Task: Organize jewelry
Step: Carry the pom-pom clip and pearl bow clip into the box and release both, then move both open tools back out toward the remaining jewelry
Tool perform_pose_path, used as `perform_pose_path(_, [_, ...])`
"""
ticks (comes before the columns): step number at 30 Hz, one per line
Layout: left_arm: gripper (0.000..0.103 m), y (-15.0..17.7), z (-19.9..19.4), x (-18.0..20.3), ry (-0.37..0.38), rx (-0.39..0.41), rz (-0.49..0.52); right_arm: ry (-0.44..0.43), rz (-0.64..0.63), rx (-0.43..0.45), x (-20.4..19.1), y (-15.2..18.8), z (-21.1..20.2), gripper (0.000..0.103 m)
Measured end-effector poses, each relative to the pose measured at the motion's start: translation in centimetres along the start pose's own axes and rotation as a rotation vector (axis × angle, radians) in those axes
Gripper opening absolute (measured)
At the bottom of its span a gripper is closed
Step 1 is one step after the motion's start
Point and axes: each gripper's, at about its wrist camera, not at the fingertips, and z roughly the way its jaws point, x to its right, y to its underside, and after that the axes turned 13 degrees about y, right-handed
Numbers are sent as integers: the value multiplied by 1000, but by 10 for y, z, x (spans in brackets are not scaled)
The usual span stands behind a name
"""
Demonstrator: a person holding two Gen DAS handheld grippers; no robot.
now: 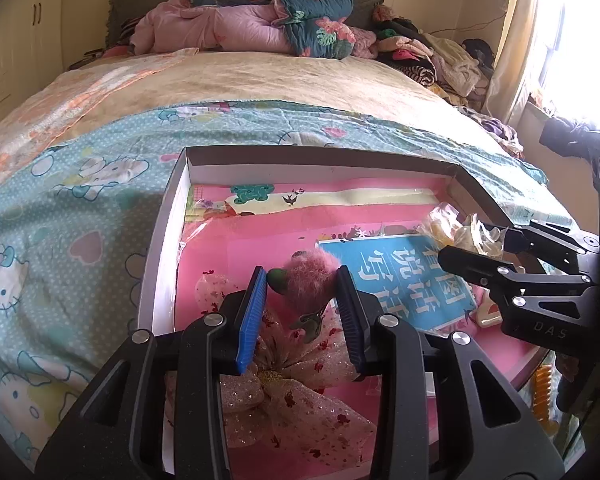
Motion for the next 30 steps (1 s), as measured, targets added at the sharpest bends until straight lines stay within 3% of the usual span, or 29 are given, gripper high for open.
perform_pose_path(2, [27, 0, 0, 0, 2, 1, 0, 1, 6, 1, 1, 0, 0, 46])
perform_pose_path(5, [27, 0, 0, 0, 1, 2, -1, 2, 19, 13, 3, 1, -3, 58])
perform_pose_path(16, [28, 2, -2, 2, -2, -3, -1, 23, 70, 61, 21, 12, -28, 67])
perform_pose_path(30, [62, 2, -30, 17, -14, 54, 18, 48, 99, 101, 32, 30, -63, 77])
